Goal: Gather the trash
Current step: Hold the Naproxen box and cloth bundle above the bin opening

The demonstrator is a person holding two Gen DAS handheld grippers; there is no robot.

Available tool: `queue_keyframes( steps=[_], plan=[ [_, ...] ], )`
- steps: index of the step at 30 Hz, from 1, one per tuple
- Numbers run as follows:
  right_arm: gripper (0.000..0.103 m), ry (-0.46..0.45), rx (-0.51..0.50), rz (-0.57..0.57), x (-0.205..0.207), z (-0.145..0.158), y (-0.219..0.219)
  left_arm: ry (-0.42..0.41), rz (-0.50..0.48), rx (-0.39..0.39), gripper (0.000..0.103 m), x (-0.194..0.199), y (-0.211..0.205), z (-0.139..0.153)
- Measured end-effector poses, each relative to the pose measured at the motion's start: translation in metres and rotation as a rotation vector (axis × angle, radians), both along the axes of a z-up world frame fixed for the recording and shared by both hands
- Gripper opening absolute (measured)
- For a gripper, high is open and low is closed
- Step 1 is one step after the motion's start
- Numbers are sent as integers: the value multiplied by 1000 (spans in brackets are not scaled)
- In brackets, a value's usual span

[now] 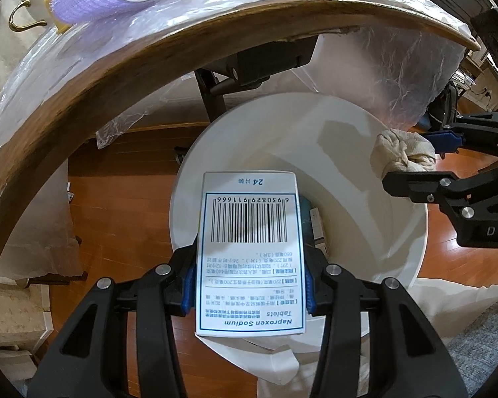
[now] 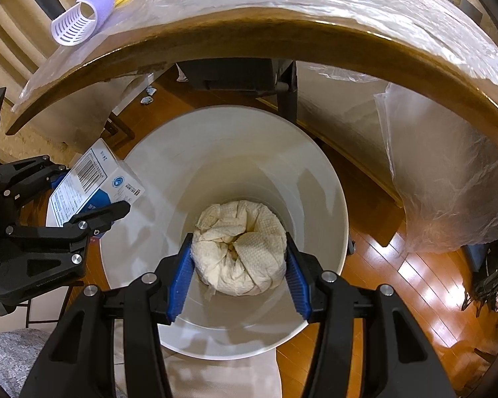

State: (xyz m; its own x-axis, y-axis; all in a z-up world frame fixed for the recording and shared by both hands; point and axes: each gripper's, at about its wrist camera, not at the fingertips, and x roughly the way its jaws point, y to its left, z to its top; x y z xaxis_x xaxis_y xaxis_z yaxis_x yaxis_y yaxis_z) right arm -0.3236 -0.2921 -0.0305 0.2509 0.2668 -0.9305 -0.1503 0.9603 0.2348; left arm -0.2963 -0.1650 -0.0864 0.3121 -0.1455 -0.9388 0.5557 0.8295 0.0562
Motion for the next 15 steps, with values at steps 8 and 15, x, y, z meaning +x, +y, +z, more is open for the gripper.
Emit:
queue_keyframes(
  steps=[8, 15],
  plan=[
    [50, 0, -1, 3, -3, -1, 1, -8, -3, 4, 48, -1, -1, -1],
    [50, -4, -1, 3, -3, -1, 2, -12, -7, 7, 48, -1, -1, -1]
  ],
)
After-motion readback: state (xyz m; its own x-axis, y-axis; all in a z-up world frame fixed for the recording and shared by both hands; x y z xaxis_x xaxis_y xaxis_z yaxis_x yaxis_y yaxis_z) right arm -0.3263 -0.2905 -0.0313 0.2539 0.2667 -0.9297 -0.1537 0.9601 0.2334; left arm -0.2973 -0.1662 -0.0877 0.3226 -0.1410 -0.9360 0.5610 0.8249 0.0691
